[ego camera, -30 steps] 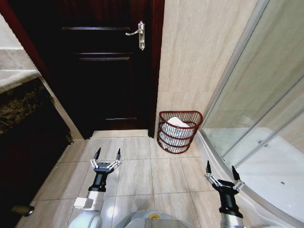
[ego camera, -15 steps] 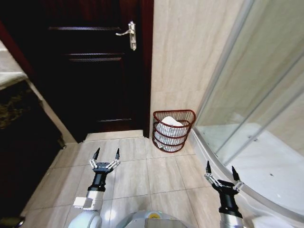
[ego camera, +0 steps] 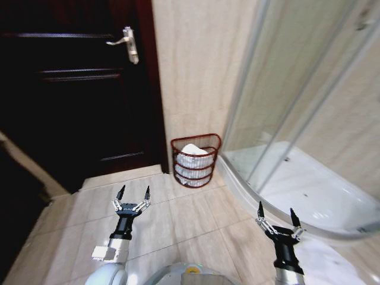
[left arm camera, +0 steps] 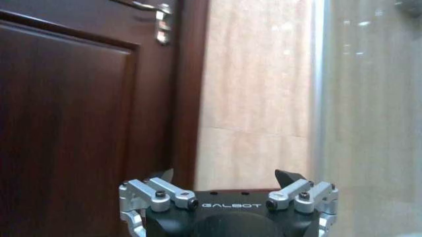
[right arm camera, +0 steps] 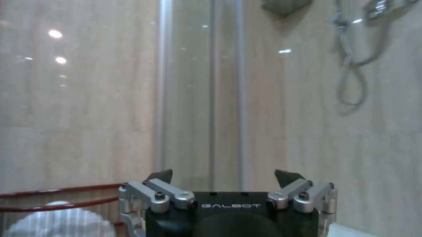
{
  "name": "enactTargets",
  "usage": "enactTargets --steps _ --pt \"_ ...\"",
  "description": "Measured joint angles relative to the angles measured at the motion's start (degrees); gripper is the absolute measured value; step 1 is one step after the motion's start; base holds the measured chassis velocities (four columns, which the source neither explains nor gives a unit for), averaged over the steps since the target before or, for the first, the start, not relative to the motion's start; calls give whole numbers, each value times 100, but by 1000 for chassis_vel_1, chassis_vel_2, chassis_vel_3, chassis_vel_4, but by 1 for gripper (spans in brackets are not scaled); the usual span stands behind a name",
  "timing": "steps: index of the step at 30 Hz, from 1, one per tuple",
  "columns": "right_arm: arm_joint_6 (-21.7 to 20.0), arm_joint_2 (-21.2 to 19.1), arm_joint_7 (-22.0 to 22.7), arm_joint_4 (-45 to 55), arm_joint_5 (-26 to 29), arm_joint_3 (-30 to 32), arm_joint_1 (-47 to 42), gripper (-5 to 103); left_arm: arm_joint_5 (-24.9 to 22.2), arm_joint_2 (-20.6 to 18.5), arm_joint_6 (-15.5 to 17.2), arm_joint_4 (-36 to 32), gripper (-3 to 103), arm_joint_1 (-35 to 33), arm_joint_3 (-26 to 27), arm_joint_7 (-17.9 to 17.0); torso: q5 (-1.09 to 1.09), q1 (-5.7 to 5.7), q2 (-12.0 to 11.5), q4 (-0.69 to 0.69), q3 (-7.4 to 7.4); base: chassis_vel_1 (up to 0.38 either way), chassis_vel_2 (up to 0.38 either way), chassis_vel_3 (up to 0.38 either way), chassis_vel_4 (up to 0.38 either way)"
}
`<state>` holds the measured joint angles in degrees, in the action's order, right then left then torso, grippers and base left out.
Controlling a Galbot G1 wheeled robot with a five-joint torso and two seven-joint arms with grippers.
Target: Discard the used towel into the hamper.
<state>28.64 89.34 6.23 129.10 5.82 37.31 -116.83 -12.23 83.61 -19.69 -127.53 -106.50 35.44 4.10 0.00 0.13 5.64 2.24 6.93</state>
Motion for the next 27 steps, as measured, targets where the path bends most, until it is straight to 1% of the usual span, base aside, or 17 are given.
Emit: enactTargets --steps 8,14,27 --pt "72 -12 46 6 0 9 -80 100 -12 1 -39 21 100 2 -10 60 0 2 4 2 3 -115 -118 -107 -118" --pt "122 -7 68 5 -11 1 -124 100 -16 -20 -44 24 100 5 -9 104 0 2 7 0 4 -139 -138 -141 -130" --pt "208 -27 144 -60 -74 -66 -219 100 -22 -17 -54 47 100 -15 -7 109 0 3 9 1 6 -119 -125 -124 -137"
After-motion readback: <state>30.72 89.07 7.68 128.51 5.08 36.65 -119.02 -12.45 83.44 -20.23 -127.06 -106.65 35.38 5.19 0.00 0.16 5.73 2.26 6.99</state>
